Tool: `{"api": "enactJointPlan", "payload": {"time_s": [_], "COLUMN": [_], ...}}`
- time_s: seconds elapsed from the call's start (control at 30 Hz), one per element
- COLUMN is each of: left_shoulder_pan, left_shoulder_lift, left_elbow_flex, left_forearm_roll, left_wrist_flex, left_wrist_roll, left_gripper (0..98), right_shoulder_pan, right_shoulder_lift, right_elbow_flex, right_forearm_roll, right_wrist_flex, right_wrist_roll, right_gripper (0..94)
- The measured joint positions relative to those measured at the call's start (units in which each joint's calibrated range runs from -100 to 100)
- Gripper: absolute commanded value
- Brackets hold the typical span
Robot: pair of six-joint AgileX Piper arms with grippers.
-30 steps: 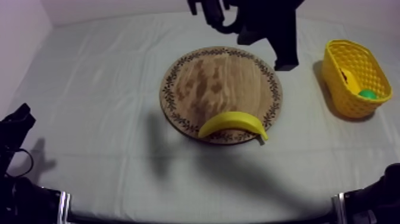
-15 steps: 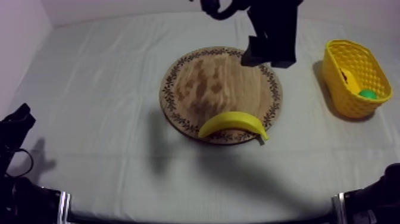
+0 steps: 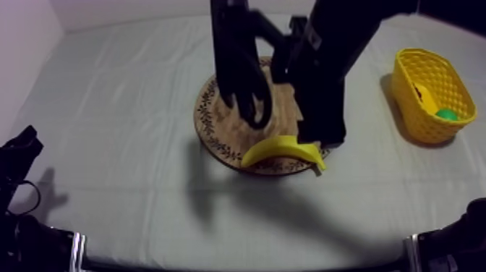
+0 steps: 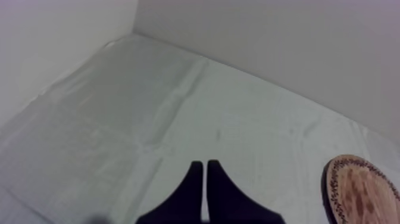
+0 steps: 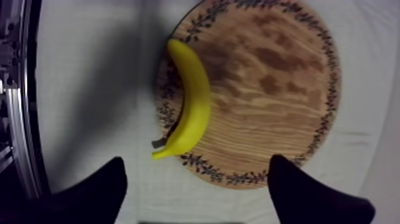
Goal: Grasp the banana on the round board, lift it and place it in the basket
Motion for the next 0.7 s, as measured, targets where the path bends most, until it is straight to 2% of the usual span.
{"api": "enactJointPlan", "payload": {"time_s": [0.37, 0.7], "left_shoulder_pan": [0.0, 0.0], "left_shoulder_lift": [0.0, 0.0], "left_elbow_flex": [0.0, 0.0], "left_forearm_roll": [0.00, 0.00], "left_wrist_flex": [0.0, 0.0], "left_wrist_roll": [0.0, 0.0], "left_gripper": [0.1, 0.1], "right_shoulder_pan": [1.8, 2.8], "right_shoulder_lift": [9.0, 18.9], "right_elbow_flex": [5.4, 3.9], "right_forearm_roll": [-1.0, -1.4], "right_wrist_flex": [-7.9, -13.7], "right_wrist_roll": [1.6, 1.9], "right_gripper": [82.8, 81.0]}}
